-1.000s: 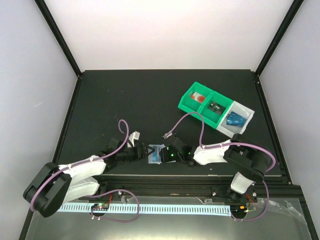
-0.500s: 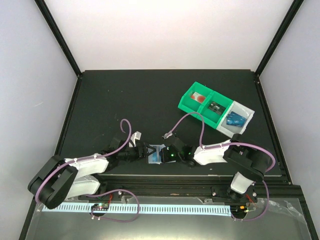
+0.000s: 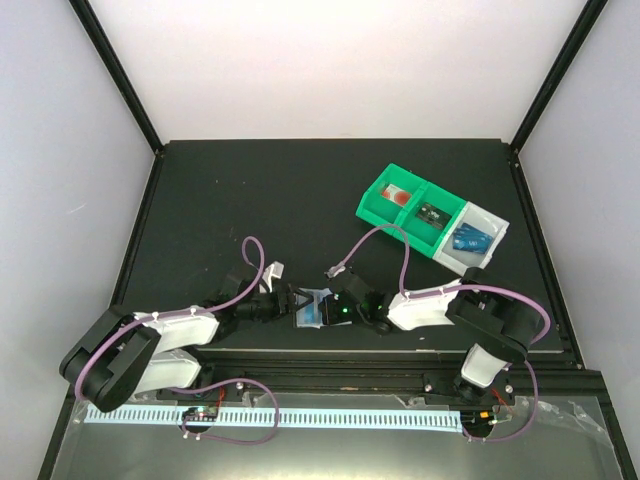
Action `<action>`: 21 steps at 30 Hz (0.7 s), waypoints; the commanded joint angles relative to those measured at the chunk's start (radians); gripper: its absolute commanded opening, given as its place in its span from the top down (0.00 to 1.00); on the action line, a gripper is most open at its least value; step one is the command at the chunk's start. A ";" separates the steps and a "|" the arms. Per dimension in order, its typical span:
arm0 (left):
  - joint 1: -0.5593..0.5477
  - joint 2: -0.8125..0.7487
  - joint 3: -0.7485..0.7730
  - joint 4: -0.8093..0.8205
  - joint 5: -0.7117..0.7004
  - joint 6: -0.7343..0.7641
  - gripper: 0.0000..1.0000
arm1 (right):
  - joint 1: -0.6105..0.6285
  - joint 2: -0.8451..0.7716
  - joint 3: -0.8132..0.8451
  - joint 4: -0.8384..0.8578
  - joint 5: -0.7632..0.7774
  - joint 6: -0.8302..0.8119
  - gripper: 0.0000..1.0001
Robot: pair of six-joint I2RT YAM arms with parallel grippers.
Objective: Take the credit cards out of the card holder
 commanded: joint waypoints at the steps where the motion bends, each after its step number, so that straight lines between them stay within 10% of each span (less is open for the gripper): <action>1: -0.009 0.005 0.011 0.066 0.037 -0.015 0.29 | -0.005 0.047 -0.029 -0.021 0.005 0.008 0.99; 21: -0.112 0.037 0.075 0.135 0.024 -0.083 0.29 | -0.008 -0.071 -0.097 0.114 -0.006 0.001 0.90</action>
